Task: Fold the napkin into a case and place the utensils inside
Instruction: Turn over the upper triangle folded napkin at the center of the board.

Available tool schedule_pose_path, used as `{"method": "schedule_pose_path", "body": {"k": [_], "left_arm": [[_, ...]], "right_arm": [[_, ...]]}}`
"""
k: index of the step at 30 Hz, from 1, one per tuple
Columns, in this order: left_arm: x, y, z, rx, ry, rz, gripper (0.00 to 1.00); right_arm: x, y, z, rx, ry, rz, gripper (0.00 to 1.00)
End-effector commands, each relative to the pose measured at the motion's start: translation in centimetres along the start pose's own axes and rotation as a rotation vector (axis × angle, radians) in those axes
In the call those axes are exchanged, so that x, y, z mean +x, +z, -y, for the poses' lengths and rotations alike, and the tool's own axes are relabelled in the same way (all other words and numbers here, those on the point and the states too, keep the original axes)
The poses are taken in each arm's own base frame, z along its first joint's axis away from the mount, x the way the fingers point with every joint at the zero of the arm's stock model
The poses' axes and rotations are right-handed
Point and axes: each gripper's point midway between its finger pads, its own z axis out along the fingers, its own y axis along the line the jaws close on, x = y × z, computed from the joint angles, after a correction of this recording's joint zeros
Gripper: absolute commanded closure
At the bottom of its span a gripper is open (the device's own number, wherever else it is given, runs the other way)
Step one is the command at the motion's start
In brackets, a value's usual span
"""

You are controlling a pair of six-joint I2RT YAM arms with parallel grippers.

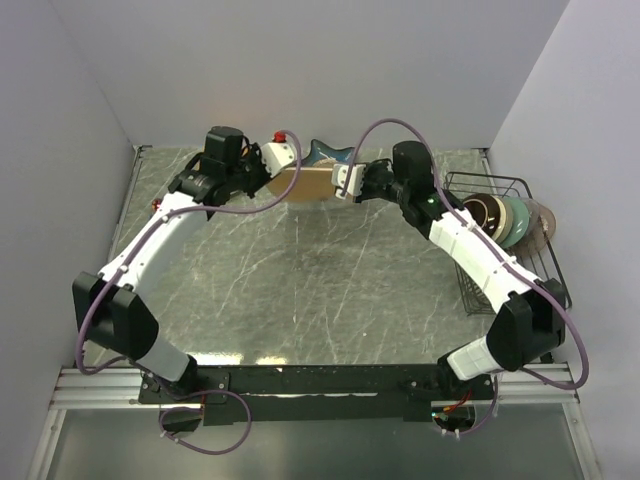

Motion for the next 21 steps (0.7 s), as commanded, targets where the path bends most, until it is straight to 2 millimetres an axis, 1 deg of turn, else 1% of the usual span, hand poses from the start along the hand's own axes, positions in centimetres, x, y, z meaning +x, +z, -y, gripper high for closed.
{"method": "schedule_pose_path", "body": {"k": [1, 2, 3, 4, 5, 6, 7, 8, 9, 10, 11, 12, 13, 14, 15, 16, 18, 19, 21], "left_arm": [[-1.0, -3.4, -1.5, -0.077, 0.075, 0.046, 0.99], [-0.4, -3.2, -0.4, -0.045, 0.084, 0.034, 0.99], [1.8, -2.4, 1.7, 0.009, 0.083, -0.005, 0.99], [2.6, -2.3, 3.2, 0.038, 0.097, -0.016, 0.99], [3.9, -2.1, 4.5, 0.065, 0.118, -0.040, 0.99], [7.3, -1.4, 7.2, 0.117, 0.115, -0.099, 0.99], [7.9, -1.5, 8.9, 0.140, 0.135, -0.102, 0.99], [9.3, -1.4, 10.4, 0.160, 0.146, -0.128, 0.99], [12.2, -1.4, 13.1, 0.217, 0.142, -0.179, 0.99], [12.7, -1.7, 14.8, 0.249, 0.158, -0.184, 0.99], [14.7, -2.1, 16.9, 0.296, 0.155, -0.219, 0.99], [15.3, -2.4, 18.1, 0.326, 0.154, -0.227, 0.99], [15.3, -2.8, 19.2, 0.348, 0.158, -0.224, 0.99], [16.2, -3.1, 20.3, 0.374, 0.143, -0.243, 0.99], [16.4, -3.2, 21.0, 0.391, 0.132, -0.247, 0.99], [16.6, -3.5, 21.8, 0.416, 0.128, -0.256, 0.99], [17.0, -3.7, 23.0, 0.460, 0.096, -0.268, 0.99], [17.4, -4.0, 23.8, 0.493, 0.092, -0.283, 0.99], [17.7, -4.3, 24.8, 0.529, 0.090, -0.287, 0.99]], "right_arm": [[-0.9, -1.8, 1.3, 0.056, -0.081, 0.027, 1.00], [-0.6, -1.7, 0.2, 0.039, -0.086, 0.028, 1.00], [0.1, -1.1, -2.9, -0.013, -0.084, 0.026, 1.00], [0.1, -1.3, -4.2, -0.028, -0.102, 0.036, 1.00], [0.2, -1.1, -5.8, -0.058, -0.117, 0.040, 1.00], [0.6, -0.6, -9.9, -0.128, -0.127, 0.047, 1.00], [0.4, -0.6, -11.4, -0.142, -0.157, 0.060, 1.00], [0.5, -0.4, -13.3, -0.174, -0.174, 0.063, 1.00], [0.5, -0.3, -16.9, -0.231, -0.183, 0.075, 1.00], [0.2, -0.3, -18.4, -0.257, -0.190, 0.082, 1.00], [0.4, -0.4, -20.2, -0.290, -0.193, 0.071, 1.00], [1.1, -0.9, -23.0, -0.342, -0.187, 0.062, 1.00], [0.2, -1.3, -24.5, -0.365, -0.197, 0.085, 1.00], [0.4, -1.8, -25.8, -0.390, -0.201, 0.078, 1.00], [0.9, -2.5, -28.0, -0.433, -0.200, 0.071, 1.00], [0.4, -2.8, -28.9, -0.448, -0.210, 0.086, 1.00], [0.8, -3.4, -30.7, -0.481, -0.214, 0.073, 1.00], [0.6, -3.5, -31.3, -0.492, -0.208, 0.075, 1.00], [0.7, -3.5, -31.6, -0.497, -0.202, 0.061, 1.00]]}}
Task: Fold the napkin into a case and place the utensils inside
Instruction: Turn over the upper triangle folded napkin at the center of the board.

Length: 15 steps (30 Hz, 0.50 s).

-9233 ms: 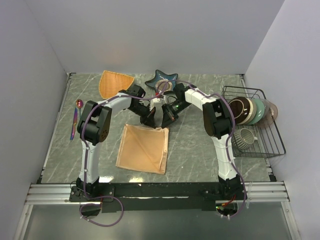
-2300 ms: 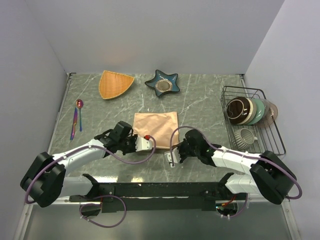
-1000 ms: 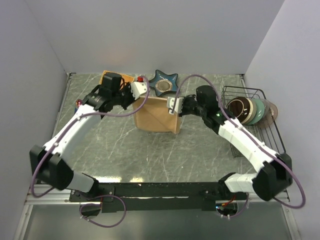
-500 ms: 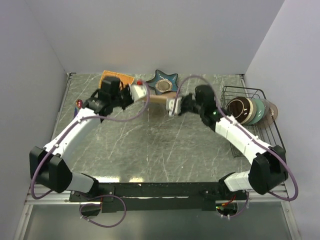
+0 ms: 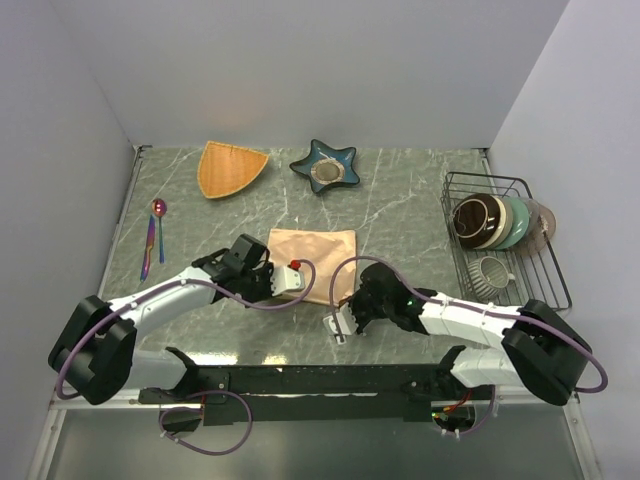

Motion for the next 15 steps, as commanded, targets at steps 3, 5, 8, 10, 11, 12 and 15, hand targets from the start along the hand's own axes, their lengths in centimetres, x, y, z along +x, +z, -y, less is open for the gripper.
{"method": "schedule_pose_path", "body": {"k": [3, 5, 8, 10, 11, 12, 15], "left_arm": [[0.9, 0.1, 2.2, 0.067, -0.028, -0.025, 0.99], [1.1, 0.3, 2.5, 0.072, -0.025, -0.032, 0.99], [1.3, 0.5, 2.6, 0.072, -0.022, -0.043, 0.99], [1.3, 0.5, 2.8, 0.077, -0.017, -0.047, 0.99], [1.4, 0.5, 3.1, 0.084, -0.015, -0.052, 0.99], [1.4, 0.5, 3.4, 0.092, -0.009, -0.055, 0.97], [1.3, -0.2, 4.5, 0.135, 0.005, -0.056, 0.61]], "right_arm": [[0.5, 0.2, 0.6, 0.045, 0.013, -0.060, 1.00], [0.4, 0.4, 0.5, 0.040, 0.013, -0.065, 1.00], [0.2, 0.6, 0.0, 0.018, 0.020, -0.069, 1.00], [0.2, 0.6, -0.3, 0.013, 0.026, -0.073, 1.00], [0.2, 0.6, -0.6, 0.007, 0.027, -0.076, 1.00], [-0.1, 0.5, -0.7, 0.005, 0.028, -0.071, 1.00], [-0.5, 0.1, -0.7, 0.007, 0.036, -0.069, 0.75]]}}
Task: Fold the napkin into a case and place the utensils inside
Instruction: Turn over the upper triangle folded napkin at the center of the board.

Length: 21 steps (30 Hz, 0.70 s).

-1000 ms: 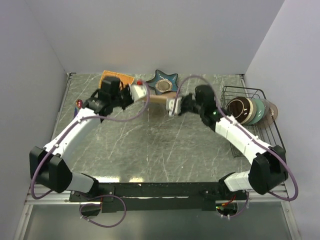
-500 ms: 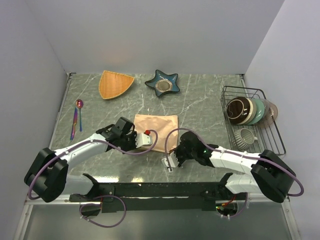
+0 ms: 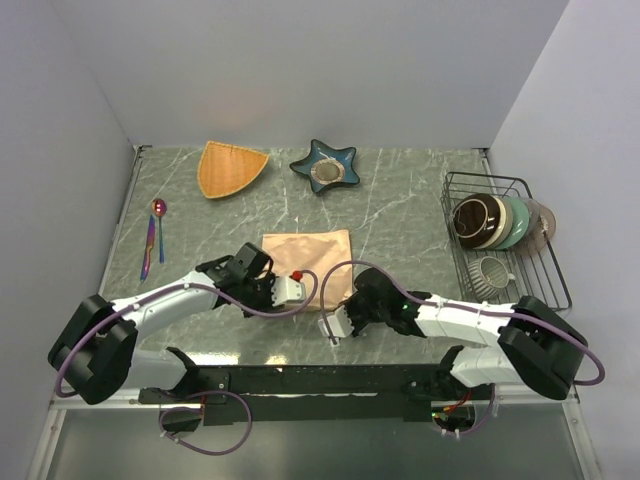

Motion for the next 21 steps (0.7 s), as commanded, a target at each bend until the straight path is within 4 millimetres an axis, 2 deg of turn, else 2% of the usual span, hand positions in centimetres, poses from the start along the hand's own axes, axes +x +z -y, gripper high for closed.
{"method": "schedule_pose_path", "body": {"k": [1, 2, 3, 5, 8, 10, 11, 12, 13, 14, 15, 16, 17, 18, 19, 20, 21], "left_arm": [[0.2, -1.0, 1.9, 0.068, 0.005, -0.018, 0.55], [-0.2, -1.3, 2.1, 0.079, 0.004, -0.006, 0.46], [-0.4, -2.2, 2.6, 0.094, -0.003, -0.005, 0.41], [-2.1, -3.8, 2.3, 0.093, -0.011, 0.037, 0.37], [-4.2, -6.6, 2.1, 0.113, -0.037, 0.098, 0.36], [-5.4, -8.2, 0.6, 0.093, -0.100, 0.147, 0.35], [-5.6, -8.6, -0.3, 0.077, -0.134, 0.164, 0.36], [-4.8, -8.6, -1.9, 0.062, -0.213, 0.157, 0.37], [-5.5, -9.1, -3.1, 0.053, -0.273, 0.187, 0.39], [-5.5, -9.0, -4.0, 0.055, -0.322, 0.194, 0.46], [-4.6, -8.3, -5.0, 0.075, -0.395, 0.178, 0.51], [-5.4, -8.4, -5.6, 0.099, -0.440, 0.210, 0.56], [-5.5, -7.9, -6.1, 0.102, -0.458, 0.219, 0.63], [-5.3, -7.1, -6.4, 0.114, -0.477, 0.211, 0.66], [-5.2, -6.5, -6.2, 0.122, -0.500, 0.209, 0.67], [-5.1, -6.1, -6.5, 0.112, -0.505, 0.213, 0.71], [-5.0, -5.4, -6.9, 0.098, -0.501, 0.215, 0.73]], "right_arm": [[-0.7, -0.8, 0.7, 0.031, 0.023, -0.003, 0.61], [-0.8, -1.3, 0.6, 0.015, 0.039, -0.010, 0.32], [-1.4, -2.1, 1.5, 0.046, 0.051, 0.001, 0.24], [-1.9, -3.5, 2.1, 0.048, 0.077, -0.002, 0.14], [-3.5, -6.3, 3.5, 0.080, 0.136, 0.018, 0.07], [-4.0, -7.9, 4.7, 0.126, 0.238, 0.027, 0.07], [-3.6, -9.0, 5.8, 0.150, 0.292, 0.015, 0.07], [-3.4, -9.3, 6.2, 0.160, 0.374, 0.016, 0.08], [-3.3, -9.5, 6.6, 0.163, 0.432, 0.026, 0.09], [-2.1, -10.5, 8.5, 0.212, 0.513, 0.013, 0.15], [-1.3, -9.8, 8.7, 0.195, 0.643, 0.004, 0.18], [-0.8, -9.7, 9.2, 0.183, 0.723, 0.009, 0.27], [-0.2, -10.4, 11.1, 0.209, 0.796, 0.012, 0.33], [0.7, -9.1, 10.8, 0.165, 0.935, -0.005, 0.37], [0.4, -8.7, 11.3, 0.135, 0.999, 0.025, 0.44], [0.2, -8.8, 12.6, 0.134, 1.047, 0.047, 0.47], [0.9, -7.7, 12.5, 0.105, 1.152, 0.036, 0.50]]}}
